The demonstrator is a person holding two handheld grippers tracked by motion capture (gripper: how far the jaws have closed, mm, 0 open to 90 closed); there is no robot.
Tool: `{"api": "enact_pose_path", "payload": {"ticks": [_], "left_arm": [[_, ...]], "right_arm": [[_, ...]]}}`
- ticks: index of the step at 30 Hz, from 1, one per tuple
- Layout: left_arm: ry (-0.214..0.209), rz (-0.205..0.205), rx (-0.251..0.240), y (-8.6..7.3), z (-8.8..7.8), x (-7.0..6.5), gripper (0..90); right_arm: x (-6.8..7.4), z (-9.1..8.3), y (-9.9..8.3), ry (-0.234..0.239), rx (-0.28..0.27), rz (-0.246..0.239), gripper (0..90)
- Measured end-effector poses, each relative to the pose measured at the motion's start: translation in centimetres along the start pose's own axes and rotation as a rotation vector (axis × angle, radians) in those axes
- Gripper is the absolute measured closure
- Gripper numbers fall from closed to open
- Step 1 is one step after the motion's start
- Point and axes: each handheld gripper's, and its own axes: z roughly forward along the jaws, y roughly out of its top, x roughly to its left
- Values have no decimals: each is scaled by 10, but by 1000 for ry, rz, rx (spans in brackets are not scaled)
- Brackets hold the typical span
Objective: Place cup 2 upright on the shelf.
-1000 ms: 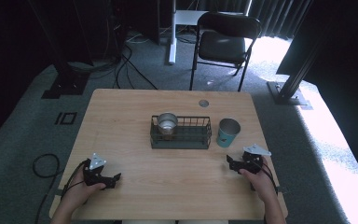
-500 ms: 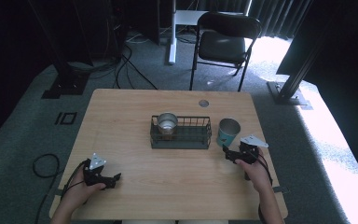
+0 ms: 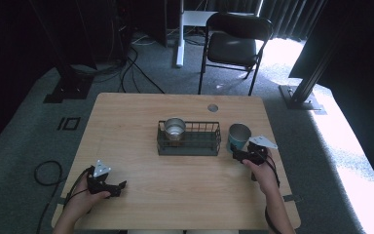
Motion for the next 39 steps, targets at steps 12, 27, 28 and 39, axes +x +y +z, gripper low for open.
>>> {"api": "enact_pose_path", "payload": {"ticks": [12, 27, 28, 39], "left_arm": [[0, 0, 0, 0, 0, 0, 27], [0, 0, 0, 0, 0, 0, 27], [0, 0, 0, 0, 0, 0, 27], [0, -1, 0, 0, 0, 0, 27]], "right_arm": [[5, 8, 13, 11, -50, -18, 123], [9, 16, 19, 8, -82, -12, 134], [9, 15, 19, 6, -84, -10, 135], [7, -1, 37, 0, -85, -5, 136]]}}
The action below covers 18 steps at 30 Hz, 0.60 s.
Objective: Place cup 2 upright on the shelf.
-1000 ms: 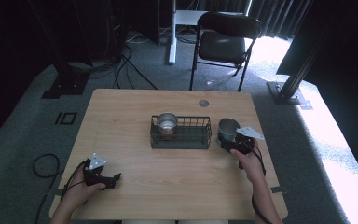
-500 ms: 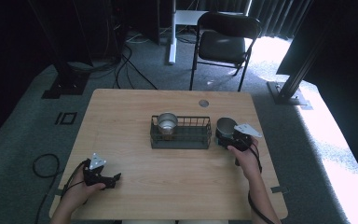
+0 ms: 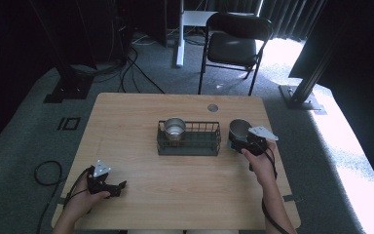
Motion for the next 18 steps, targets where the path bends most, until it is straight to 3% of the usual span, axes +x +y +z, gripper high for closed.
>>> {"api": "enact_pose_path", "payload": {"ticks": [6, 18], "left_arm": [[0, 0, 0, 0, 0, 0, 27], [0, 0, 1, 0, 0, 0, 27]], "right_arm": [[-1, -10, 13, 8, -5, 23, 136], [7, -26, 45, 25, -44, 3, 136]]}}
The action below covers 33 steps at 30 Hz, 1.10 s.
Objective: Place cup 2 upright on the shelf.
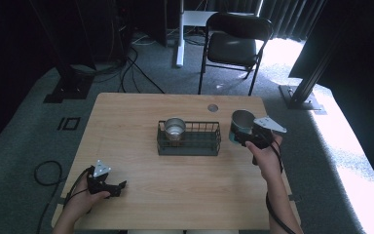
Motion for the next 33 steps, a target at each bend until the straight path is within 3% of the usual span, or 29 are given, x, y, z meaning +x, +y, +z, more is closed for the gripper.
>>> {"api": "enact_pose_path", "payload": {"ticks": [7, 18, 33], "left_arm": [[1, 2, 0, 0, 0, 0, 27], [0, -1, -1, 0, 0, 0, 27], [0, 1, 0, 0, 0, 0, 27]], "right_arm": [[10, -3, 20, 11, -31, -17, 136], [36, 2, 44, 64, -59, -44, 136], [76, 29, 40, 151, -35, -62, 137]]}}
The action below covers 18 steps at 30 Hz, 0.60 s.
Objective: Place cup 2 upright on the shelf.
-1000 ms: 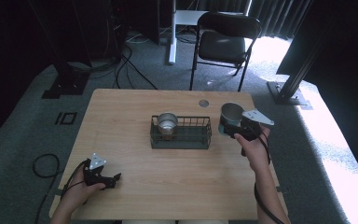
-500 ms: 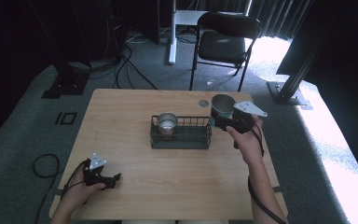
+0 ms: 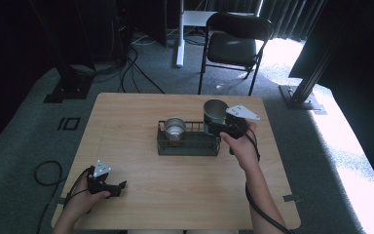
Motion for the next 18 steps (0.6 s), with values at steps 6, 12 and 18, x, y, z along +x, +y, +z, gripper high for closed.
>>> {"api": "enact_pose_path", "payload": {"ticks": [6, 12, 18], "left_arm": [[1, 1, 0, 0, 0, 0, 27], [0, -1, 0, 0, 0, 0, 27], [0, -1, 0, 0, 0, 0, 27]], "right_arm": [[8, 13, -11, 17, 28, -10, 137], [11, 21, -22, 13, 44, -10, 137], [12, 28, -36, 12, 63, -13, 137]]}}
